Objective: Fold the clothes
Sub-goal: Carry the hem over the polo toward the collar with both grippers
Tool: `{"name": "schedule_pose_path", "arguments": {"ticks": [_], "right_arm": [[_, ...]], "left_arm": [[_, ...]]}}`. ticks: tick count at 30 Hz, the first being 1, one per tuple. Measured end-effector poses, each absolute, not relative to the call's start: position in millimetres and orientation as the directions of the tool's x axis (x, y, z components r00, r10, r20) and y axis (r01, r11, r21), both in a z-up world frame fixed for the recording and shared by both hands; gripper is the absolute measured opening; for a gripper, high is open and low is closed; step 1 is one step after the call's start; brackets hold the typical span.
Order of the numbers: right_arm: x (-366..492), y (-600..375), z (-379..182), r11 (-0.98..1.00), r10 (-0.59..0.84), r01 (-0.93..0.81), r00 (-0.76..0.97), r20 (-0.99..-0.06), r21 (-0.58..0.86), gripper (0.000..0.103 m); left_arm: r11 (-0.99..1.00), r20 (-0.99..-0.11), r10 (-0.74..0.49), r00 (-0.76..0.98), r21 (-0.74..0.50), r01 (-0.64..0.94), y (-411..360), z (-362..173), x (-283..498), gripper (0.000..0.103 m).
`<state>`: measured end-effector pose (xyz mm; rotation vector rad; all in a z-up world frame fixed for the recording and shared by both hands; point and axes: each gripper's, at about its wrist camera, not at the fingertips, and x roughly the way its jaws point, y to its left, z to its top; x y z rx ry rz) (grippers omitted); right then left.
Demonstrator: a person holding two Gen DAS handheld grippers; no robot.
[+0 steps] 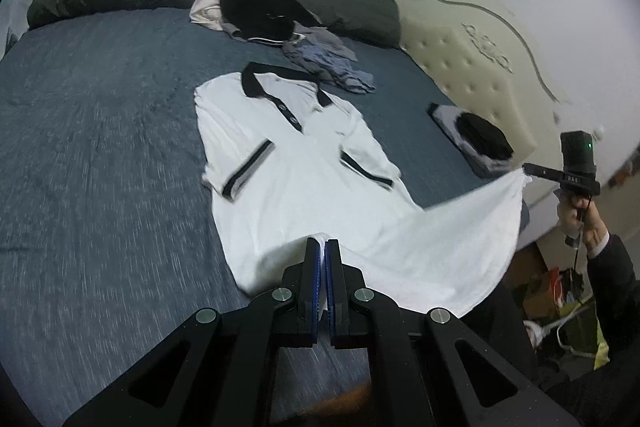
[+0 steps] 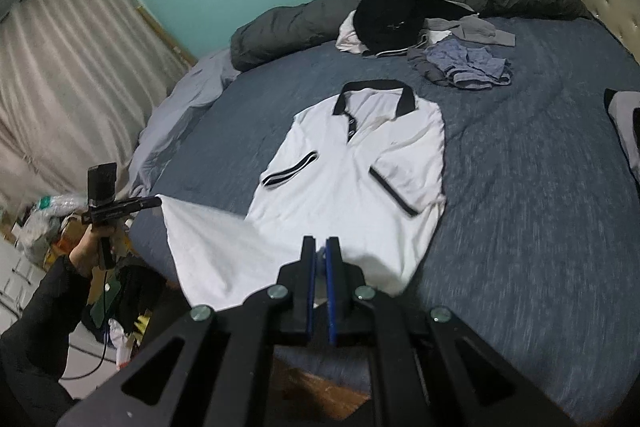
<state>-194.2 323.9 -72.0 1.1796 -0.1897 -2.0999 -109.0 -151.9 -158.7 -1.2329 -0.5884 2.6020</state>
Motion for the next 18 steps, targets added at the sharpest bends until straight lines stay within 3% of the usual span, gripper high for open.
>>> {"name": "schedule_pose_path", "arguments": {"ticks": [18], "right_arm": [[-462.2, 305.0, -139.5, -0.825, -0.560, 0.334, -0.375, -0.739, 0.456, 0.004]], "left_arm": [[-0.857, -0.717, 0.307, -0.625, -0.494, 0.146, -279.6, -228.1, -330.9, 0.002]]}}
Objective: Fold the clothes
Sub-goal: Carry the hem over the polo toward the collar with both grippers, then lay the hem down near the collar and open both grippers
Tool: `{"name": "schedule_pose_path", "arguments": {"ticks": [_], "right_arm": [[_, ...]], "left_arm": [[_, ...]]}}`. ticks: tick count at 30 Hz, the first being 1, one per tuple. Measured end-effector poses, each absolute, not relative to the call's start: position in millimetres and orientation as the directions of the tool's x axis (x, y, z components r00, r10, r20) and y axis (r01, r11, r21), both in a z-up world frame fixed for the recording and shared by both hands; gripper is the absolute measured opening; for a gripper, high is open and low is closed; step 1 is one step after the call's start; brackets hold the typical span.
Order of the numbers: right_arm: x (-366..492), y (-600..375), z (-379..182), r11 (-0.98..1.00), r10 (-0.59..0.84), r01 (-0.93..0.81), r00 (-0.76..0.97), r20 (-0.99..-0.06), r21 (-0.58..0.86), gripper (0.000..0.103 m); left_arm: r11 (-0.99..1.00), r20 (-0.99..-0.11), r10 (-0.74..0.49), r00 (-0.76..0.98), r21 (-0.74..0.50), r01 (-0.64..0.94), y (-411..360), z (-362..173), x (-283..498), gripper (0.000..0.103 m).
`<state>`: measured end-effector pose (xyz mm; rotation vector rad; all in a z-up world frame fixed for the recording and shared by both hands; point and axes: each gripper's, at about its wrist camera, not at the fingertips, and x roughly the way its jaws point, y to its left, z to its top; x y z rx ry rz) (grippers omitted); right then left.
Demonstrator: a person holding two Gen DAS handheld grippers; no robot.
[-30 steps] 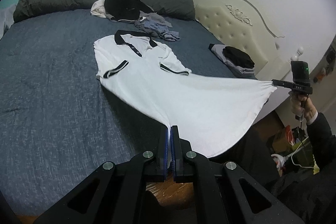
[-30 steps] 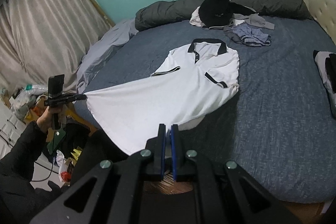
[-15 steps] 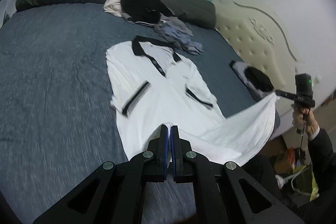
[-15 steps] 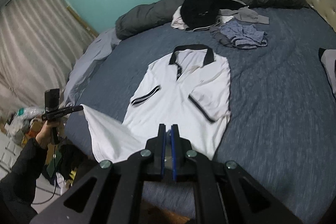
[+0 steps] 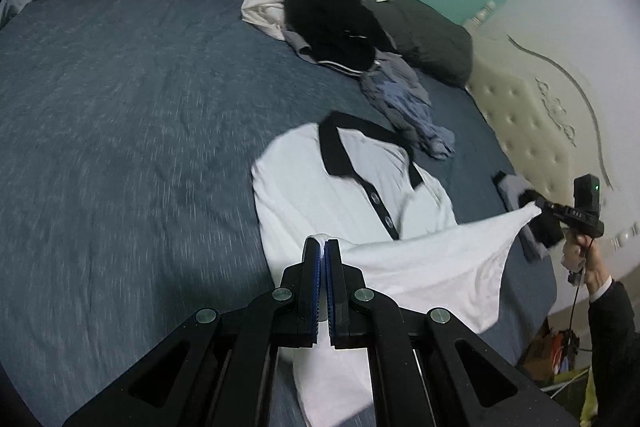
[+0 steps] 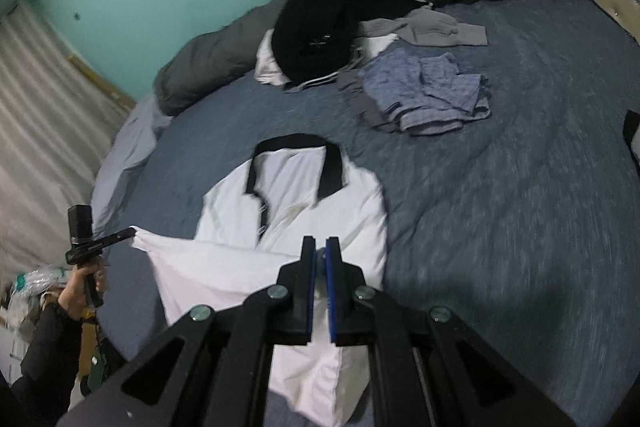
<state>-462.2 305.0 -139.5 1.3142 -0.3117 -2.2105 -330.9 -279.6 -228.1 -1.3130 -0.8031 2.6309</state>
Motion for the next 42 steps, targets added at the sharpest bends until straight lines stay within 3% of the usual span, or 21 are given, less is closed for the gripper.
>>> {"name": "schedule_pose_path", "arguments": {"ticks": [13, 28, 30, 32, 33, 34, 37, 42], "right_arm": [[-583.2, 293.8, -203.4, -0.882, -0.471, 0.235, -0.387, -0.793, 0.409, 0.004], [-626.1, 288.7, -267.9, -0.917, -0.396, 0.135, -0.405, -0.824, 0.375, 0.007], [-624.2, 292.6, -269.6, -0.919, -0.390, 0.120, -0.423, -0.818, 0.376, 0.009], [-621.0, 298.7, -267.3, -0.920, -0.383, 0.110, -0.456, -0.803, 0.377, 0.019], [-617.9, 304.5, -261.5, -0.920, -0.380, 0.110, -0.490, -0.785, 0.377, 0.024], [-615.2, 309.6, -256.9, -0.919, -0.379, 0.107, -0.514, -0.770, 0.380, 0.031], [-604.3, 314.1, -248.7, -0.908, -0.407, 0.143, -0.527, -0.746, 0.394, 0.031], [-584.6, 281.6, -255.6, -0.905, -0.417, 0.287, -0.458, -0.785, 0.314, 0.031]], "left_arm": [[-0.853, -0.745, 0.284, -0.604, -0.484, 0.197, -319.5, -270.0, -450.5, 0.002], [-0.797, -0.746, 0.263, -0.612, -0.526, 0.298, -334.8, -330.6, -482.6, 0.004], [-0.785, -0.728, 0.258, -0.635, -0.542, 0.302, -338.6, -328.4, -476.5, 0.007], [-0.791, -0.710, 0.221, -0.669, -0.532, 0.303, -342.6, -317.2, -467.2, 0.030], [-0.798, -0.701, 0.198, -0.685, -0.521, 0.303, -344.5, -310.4, -462.2, 0.033], [-0.808, -0.700, 0.187, -0.689, -0.508, 0.297, -344.7, -305.1, -459.0, 0.033], [-0.846, -0.705, 0.194, -0.682, -0.472, 0.248, -335.0, -294.6, -450.8, 0.032], [-0.913, -0.778, 0.218, -0.589, -0.376, 0.158, -296.0, -310.5, -450.2, 0.032]]}}
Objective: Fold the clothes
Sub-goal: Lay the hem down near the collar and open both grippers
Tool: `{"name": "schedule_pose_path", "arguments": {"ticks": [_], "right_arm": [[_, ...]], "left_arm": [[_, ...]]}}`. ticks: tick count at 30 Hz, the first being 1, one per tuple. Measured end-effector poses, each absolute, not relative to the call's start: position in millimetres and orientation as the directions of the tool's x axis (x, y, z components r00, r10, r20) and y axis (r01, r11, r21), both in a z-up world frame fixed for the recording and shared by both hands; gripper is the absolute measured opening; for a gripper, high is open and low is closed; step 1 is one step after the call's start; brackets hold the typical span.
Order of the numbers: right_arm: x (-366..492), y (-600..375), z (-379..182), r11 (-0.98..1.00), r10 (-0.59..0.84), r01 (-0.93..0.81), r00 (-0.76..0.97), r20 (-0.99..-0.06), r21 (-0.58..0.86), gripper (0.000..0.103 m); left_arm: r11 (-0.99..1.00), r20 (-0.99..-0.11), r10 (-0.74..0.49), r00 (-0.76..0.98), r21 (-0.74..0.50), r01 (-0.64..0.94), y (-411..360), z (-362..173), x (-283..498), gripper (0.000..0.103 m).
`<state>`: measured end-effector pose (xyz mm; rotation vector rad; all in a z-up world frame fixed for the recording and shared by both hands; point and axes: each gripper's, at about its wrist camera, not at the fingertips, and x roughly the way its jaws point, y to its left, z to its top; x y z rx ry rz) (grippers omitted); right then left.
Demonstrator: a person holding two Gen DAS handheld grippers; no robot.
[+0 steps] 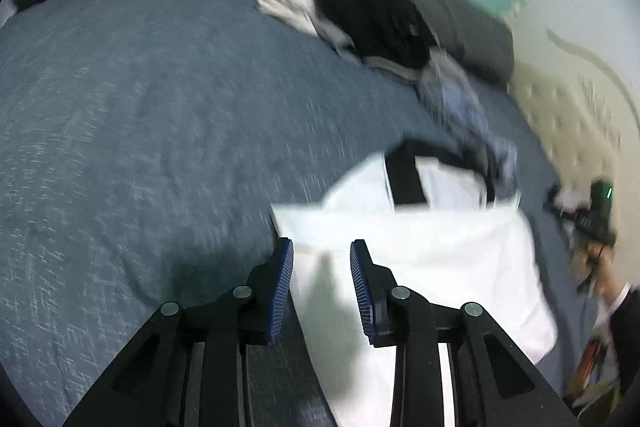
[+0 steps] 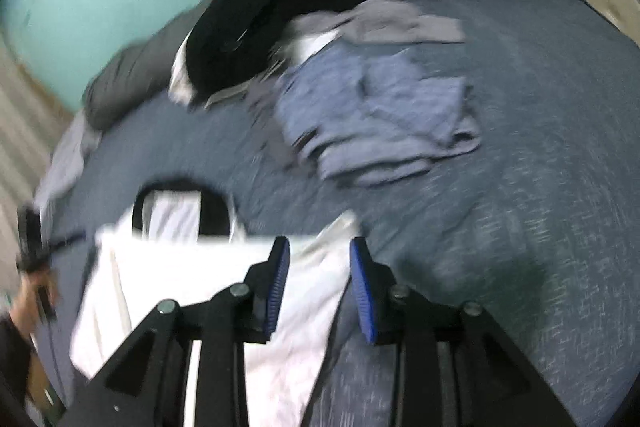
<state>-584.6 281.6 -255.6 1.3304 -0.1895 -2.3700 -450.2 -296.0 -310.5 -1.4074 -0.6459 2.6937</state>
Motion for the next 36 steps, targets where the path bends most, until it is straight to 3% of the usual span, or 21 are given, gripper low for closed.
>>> {"name": "schedule_pose_path", "arguments": {"ticks": [7, 15, 23, 32, 36], "right_arm": [[-569.6, 231.7, -292.8, -0.889, -0.367, 0.404, -0.350, -0.862, 0.214, 0.031], [-602.1, 229.1, -310.6, -0.924, -0.319, 0.332, -0.402, -0.858, 0.188, 0.031], [-644.8, 248.9, -308.9, -0.959, -0.276, 0.198, -0.483, -0.831, 0.203, 0.031], [-628.0, 291.8, -300.8, -0.949, -0.316, 0.178, -0.512, -0.799, 0.262, 0.031], [-611.0, 293.7, -298.0, -0.938, -0.344, 0.224, -0.503, -0.793, 0.265, 0.031]], "left_arm": [[-0.947, -0.826, 0.190, -0.530, -0.297, 0.123, -276.7, -337.1, -464.3, 0.032], [-0.947, -0.818, 0.112, -0.564, -0.259, 0.188, -296.5, -345.4, -501.2, 0.032], [-0.879, -0.762, 0.073, -0.643, -0.353, 0.319, -331.6, -339.4, -516.7, 0.033], [-0.843, -0.673, 0.093, -0.734, -0.446, 0.303, -347.5, -326.2, -472.7, 0.038], [-0.868, -0.692, 0.112, -0.713, -0.418, 0.269, -342.9, -328.1, -467.5, 0.038]]}}
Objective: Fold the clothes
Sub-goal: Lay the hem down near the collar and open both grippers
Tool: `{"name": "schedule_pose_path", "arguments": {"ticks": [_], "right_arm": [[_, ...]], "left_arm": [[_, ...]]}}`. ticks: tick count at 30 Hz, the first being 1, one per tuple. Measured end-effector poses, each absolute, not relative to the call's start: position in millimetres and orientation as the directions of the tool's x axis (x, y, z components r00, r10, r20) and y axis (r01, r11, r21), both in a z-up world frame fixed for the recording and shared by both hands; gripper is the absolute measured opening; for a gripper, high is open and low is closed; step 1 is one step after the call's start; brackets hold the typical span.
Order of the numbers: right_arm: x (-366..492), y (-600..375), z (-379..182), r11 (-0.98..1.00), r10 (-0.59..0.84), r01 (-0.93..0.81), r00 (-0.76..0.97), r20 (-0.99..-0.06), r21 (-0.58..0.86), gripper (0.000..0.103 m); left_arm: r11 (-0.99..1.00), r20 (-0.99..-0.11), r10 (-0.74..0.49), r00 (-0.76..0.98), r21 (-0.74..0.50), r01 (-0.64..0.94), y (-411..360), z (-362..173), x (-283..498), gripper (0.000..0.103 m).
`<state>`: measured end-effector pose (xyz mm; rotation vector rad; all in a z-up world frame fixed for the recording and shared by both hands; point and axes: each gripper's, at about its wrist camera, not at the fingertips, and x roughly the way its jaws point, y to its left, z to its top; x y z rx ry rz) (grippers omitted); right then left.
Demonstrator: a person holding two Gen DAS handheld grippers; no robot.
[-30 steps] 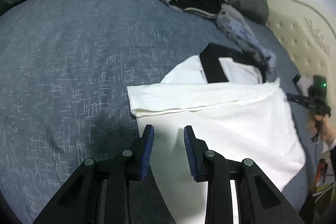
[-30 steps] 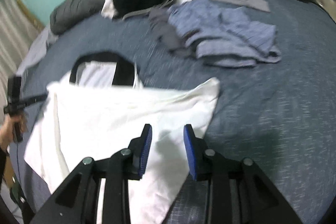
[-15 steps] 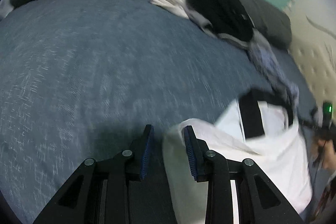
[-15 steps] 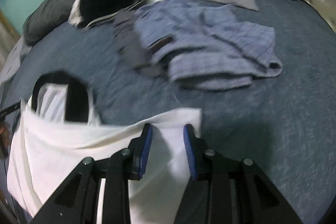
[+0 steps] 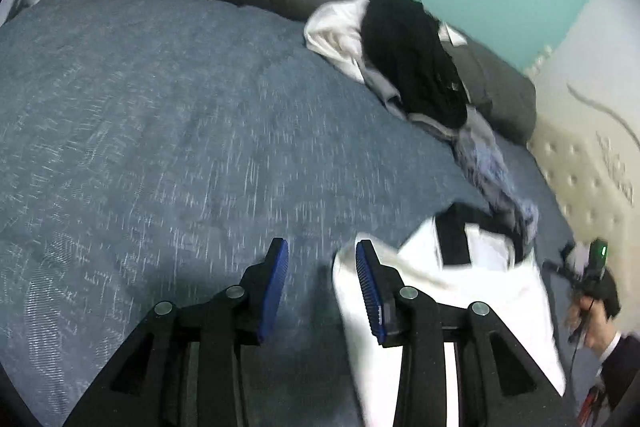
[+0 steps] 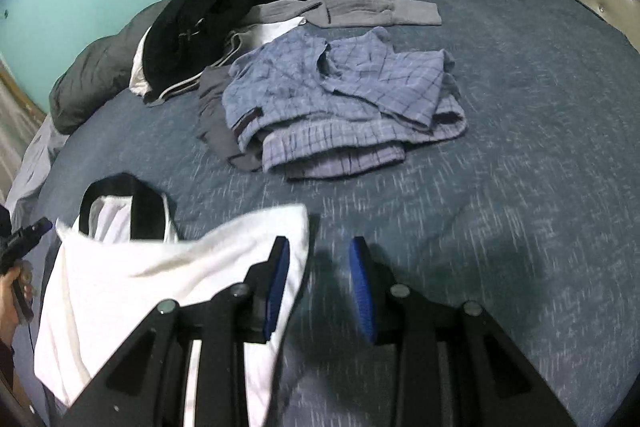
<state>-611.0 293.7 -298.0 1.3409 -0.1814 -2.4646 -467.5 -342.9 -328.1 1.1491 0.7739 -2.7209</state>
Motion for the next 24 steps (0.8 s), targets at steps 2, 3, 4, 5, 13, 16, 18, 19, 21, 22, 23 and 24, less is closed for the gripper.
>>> {"name": "schedule_pose_path", "arguments": {"ticks": [2, 3, 4, 5, 13, 16, 18, 19, 21, 22, 23, 24], "right_arm": [[-609.0, 285.0, -298.0, -0.932, -0.355, 0.258, -0.490, -0.796, 0.256, 0.031], [-609.1, 279.2, -297.6, -0.926, -0.365, 0.274, -0.487, -0.793, 0.258, 0.031], [-609.2, 273.5, -297.3, -0.921, -0.376, 0.290, -0.483, -0.791, 0.260, 0.031], [-609.3, 267.7, -296.9, -0.915, -0.386, 0.305, -0.480, -0.788, 0.262, 0.031], [-637.9, 236.9, -311.4, -0.929, -0.321, 0.320, -0.445, -0.836, 0.186, 0.031], [-653.1, 244.9, -306.9, -0.945, -0.300, 0.266, -0.482, -0.823, 0.189, 0.031], [-659.1, 253.8, -303.6, -0.953, -0.292, 0.223, -0.499, -0.816, 0.204, 0.031], [-659.2, 258.9, -303.1, -0.954, -0.295, 0.210, -0.499, -0.815, 0.216, 0.031], [-656.8, 267.0, -304.0, -0.952, -0.303, 0.200, -0.490, -0.817, 0.233, 0.031], [-654.6, 270.7, -304.8, -0.951, -0.307, 0.199, -0.485, -0.819, 0.238, 0.031], [-651.3, 275.7, -306.6, -0.950, -0.309, 0.194, -0.481, -0.821, 0.244, 0.031], [-647.7, 282.0, -308.2, -0.949, -0.314, 0.183, -0.480, -0.819, 0.257, 0.031]], "left_arm": [[-0.882, -0.715, 0.122, -0.689, -0.396, 0.255, -335.3, -334.0, -475.5, 0.038], [-0.889, -0.726, 0.126, -0.676, -0.385, 0.247, -331.5, -337.0, -479.6, 0.038], [-0.896, -0.737, 0.130, -0.663, -0.374, 0.240, -327.6, -340.0, -483.6, 0.038], [-0.902, -0.748, 0.134, -0.650, -0.364, 0.232, -323.8, -343.0, -487.6, 0.039], [-0.898, -0.756, 0.137, -0.640, -0.367, 0.242, -322.0, -353.1, -513.0, 0.039], [-0.866, -0.738, 0.138, -0.661, -0.413, 0.280, -334.3, -352.3, -517.6, 0.039], [-0.859, -0.736, 0.116, -0.667, -0.411, 0.305, -340.1, -349.8, -516.4, 0.039], [-0.859, -0.735, 0.119, -0.668, -0.414, 0.302, -341.2, -348.3, -515.3, 0.039], [-0.863, -0.737, 0.124, -0.664, -0.411, 0.294, -341.2, -346.5, -514.3, 0.040], [-0.868, -0.742, 0.128, -0.658, -0.405, 0.288, -340.4, -346.2, -512.5, 0.042], [-0.869, -0.745, 0.139, -0.652, -0.407, 0.281, -339.1, -347.2, -511.0, 0.045], [-0.870, -0.748, 0.148, -0.647, -0.409, 0.274, -337.7, -348.3, -509.6, 0.047]]}}
